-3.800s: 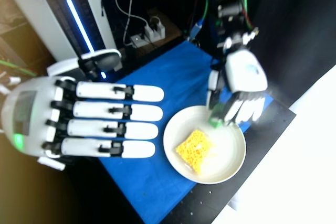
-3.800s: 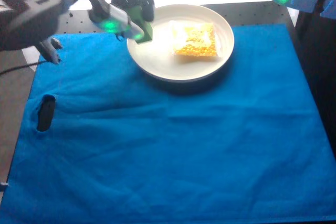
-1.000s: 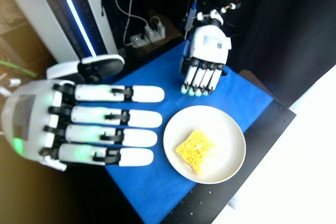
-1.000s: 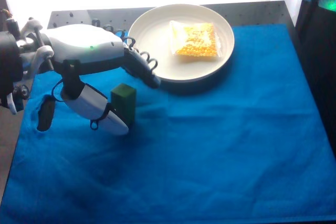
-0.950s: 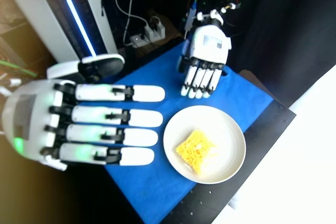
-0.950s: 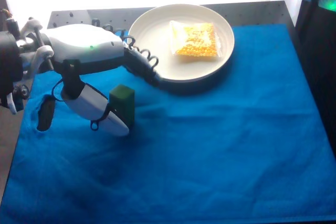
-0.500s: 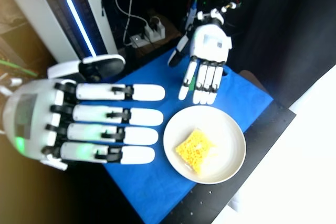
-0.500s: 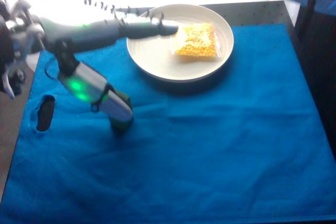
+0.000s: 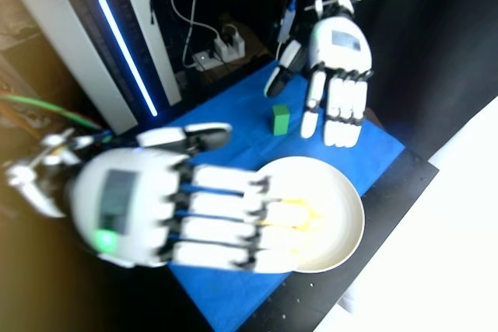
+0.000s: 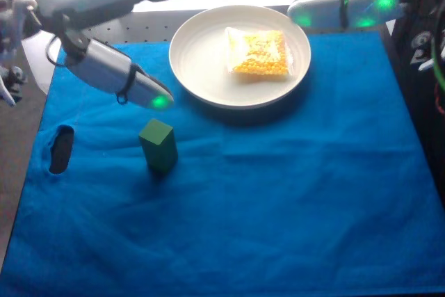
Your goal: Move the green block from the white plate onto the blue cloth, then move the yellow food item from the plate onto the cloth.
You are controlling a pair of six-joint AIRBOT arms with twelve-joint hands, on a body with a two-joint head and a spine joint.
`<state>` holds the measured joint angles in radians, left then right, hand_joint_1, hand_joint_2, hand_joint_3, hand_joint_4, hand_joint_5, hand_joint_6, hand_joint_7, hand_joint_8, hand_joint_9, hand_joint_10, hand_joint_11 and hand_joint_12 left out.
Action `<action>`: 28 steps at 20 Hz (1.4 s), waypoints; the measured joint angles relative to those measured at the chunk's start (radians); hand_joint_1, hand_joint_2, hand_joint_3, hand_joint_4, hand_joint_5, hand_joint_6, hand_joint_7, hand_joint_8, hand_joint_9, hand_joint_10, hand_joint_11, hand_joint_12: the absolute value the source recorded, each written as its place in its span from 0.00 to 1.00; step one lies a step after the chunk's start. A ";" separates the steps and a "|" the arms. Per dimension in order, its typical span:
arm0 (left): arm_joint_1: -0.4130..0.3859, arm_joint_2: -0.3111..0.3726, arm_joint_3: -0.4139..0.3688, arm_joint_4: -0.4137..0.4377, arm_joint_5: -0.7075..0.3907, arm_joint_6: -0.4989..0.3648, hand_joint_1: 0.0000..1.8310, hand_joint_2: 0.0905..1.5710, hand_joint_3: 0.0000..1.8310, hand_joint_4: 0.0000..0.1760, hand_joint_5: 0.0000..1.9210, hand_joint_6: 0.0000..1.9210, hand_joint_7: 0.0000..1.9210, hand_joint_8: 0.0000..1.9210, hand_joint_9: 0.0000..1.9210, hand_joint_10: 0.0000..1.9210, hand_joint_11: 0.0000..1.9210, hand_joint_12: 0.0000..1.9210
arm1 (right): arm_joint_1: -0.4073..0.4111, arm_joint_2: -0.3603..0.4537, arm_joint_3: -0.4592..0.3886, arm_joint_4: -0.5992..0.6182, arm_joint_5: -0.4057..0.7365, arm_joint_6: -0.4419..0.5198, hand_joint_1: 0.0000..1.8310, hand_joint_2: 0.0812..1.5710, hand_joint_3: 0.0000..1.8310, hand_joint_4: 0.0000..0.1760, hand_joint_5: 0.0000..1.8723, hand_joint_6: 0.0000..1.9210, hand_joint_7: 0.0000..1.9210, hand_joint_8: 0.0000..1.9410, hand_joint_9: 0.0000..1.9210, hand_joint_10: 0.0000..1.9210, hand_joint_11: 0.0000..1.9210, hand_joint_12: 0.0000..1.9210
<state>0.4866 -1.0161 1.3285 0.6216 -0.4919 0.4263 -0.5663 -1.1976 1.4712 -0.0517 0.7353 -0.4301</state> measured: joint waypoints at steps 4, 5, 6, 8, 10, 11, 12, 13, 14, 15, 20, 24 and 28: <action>-0.018 -0.002 0.020 -0.103 0.002 0.080 0.43 0.50 0.01 0.70 0.03 0.00 0.06 0.00 0.09 0.00 0.08 0.14 | 0.004 -0.040 0.046 -0.018 -0.061 0.000 0.40 0.49 0.00 0.27 0.20 0.00 0.20 0.00 0.17 0.01 0.12 0.12; -0.024 -0.003 0.024 -0.109 0.004 0.080 0.43 0.50 0.01 0.84 0.03 0.00 0.06 0.00 0.08 0.00 0.07 0.13 | 0.007 -0.053 0.064 -0.021 -0.081 0.000 0.40 0.49 0.00 0.25 0.21 0.01 0.21 0.01 0.19 0.01 0.12 0.11; -0.035 -0.005 0.032 -0.124 0.006 0.083 0.41 0.49 0.00 0.91 0.03 0.00 0.07 0.00 0.09 0.00 0.07 0.14 | 0.007 -0.068 0.082 -0.020 -0.095 0.000 0.41 0.48 0.00 0.26 0.22 0.00 0.22 0.00 0.19 0.00 0.12 0.10; -0.057 -0.005 0.041 -0.169 -0.004 0.102 0.40 0.51 0.01 0.86 0.02 0.00 0.07 0.00 0.08 0.00 0.06 0.13 | 0.007 -0.097 0.113 -0.027 -0.132 0.000 0.42 0.48 0.00 0.25 0.25 0.00 0.24 0.00 0.21 0.00 0.12 0.08; -0.062 -0.005 0.042 -0.201 -0.020 0.119 0.39 0.50 0.00 0.77 0.02 0.00 0.08 0.00 0.08 0.00 0.03 0.21 | 0.007 -0.132 0.148 -0.038 -0.168 0.000 0.43 0.49 0.00 0.19 0.25 0.00 0.24 0.00 0.21 0.00 0.13 0.09; -0.064 -0.005 0.042 -0.200 -0.023 0.121 0.39 0.49 0.00 0.69 0.02 0.00 0.08 0.00 0.08 0.00 0.01 0.26 | 0.007 -0.146 0.162 -0.043 -0.180 0.000 0.45 0.49 0.00 0.15 0.25 0.00 0.23 0.00 0.20 0.00 0.13 0.08; -0.072 -0.005 0.042 -0.197 -0.021 0.123 0.38 0.49 0.00 0.75 0.03 0.00 0.08 0.00 0.07 0.00 0.00 0.25 | 0.007 -0.163 0.180 -0.049 -0.200 0.000 0.45 0.49 0.00 0.07 0.25 0.00 0.24 0.00 0.21 0.01 0.16 0.10; -0.085 -0.005 0.042 -0.201 -0.023 0.124 0.38 0.49 0.00 0.83 0.03 0.00 0.08 0.00 0.07 0.00 0.00 0.25 | 0.007 -0.180 0.201 -0.077 -0.212 0.000 0.44 0.50 0.00 0.13 0.25 0.00 0.25 0.01 0.22 0.01 0.17 0.10; -0.095 -0.005 0.043 -0.204 -0.026 0.124 0.38 0.50 0.00 0.89 0.03 0.00 0.08 0.00 0.07 0.00 0.00 0.24 | 0.007 -0.194 0.222 -0.103 -0.217 0.000 0.44 0.49 0.00 0.00 0.26 0.00 0.26 0.00 0.24 0.00 0.15 0.15; -0.100 -0.005 0.043 -0.207 -0.032 0.124 0.38 0.50 0.00 0.92 0.03 0.00 0.08 0.00 0.07 0.00 0.00 0.25 | 0.007 -0.216 0.254 -0.130 -0.222 0.000 0.45 0.48 0.00 0.00 0.27 0.00 0.27 0.00 0.24 0.00 0.12 0.22; -0.150 -0.011 0.043 -0.200 -0.015 0.147 0.38 0.50 0.00 0.91 0.04 0.00 0.08 0.00 0.09 0.01 0.01 0.25 | 0.007 -0.257 0.298 -0.188 -0.288 0.000 0.51 0.47 0.00 0.00 0.27 0.00 0.28 0.01 0.26 0.01 0.09 0.38; -0.174 -0.016 0.043 -0.175 -0.010 0.150 0.39 0.50 0.00 0.86 0.04 0.00 0.11 0.00 0.11 0.00 0.00 0.29 | 0.011 -0.303 0.352 -0.227 -0.328 0.004 0.53 0.46 0.00 0.00 0.27 0.00 0.29 0.00 0.27 0.00 0.14 0.29; -0.209 -0.025 0.043 -0.164 -0.002 0.151 0.38 0.48 0.00 0.80 0.03 0.00 0.10 0.00 0.10 0.00 0.00 0.30 | 0.029 -0.341 0.383 -0.262 -0.338 0.003 0.50 0.47 0.00 0.04 0.26 0.00 0.27 0.00 0.26 0.00 0.13 0.31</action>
<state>0.2779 -1.0412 1.3712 0.4576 -0.4942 0.5770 -0.5377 -1.5387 1.8542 -0.3134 0.3969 -0.4267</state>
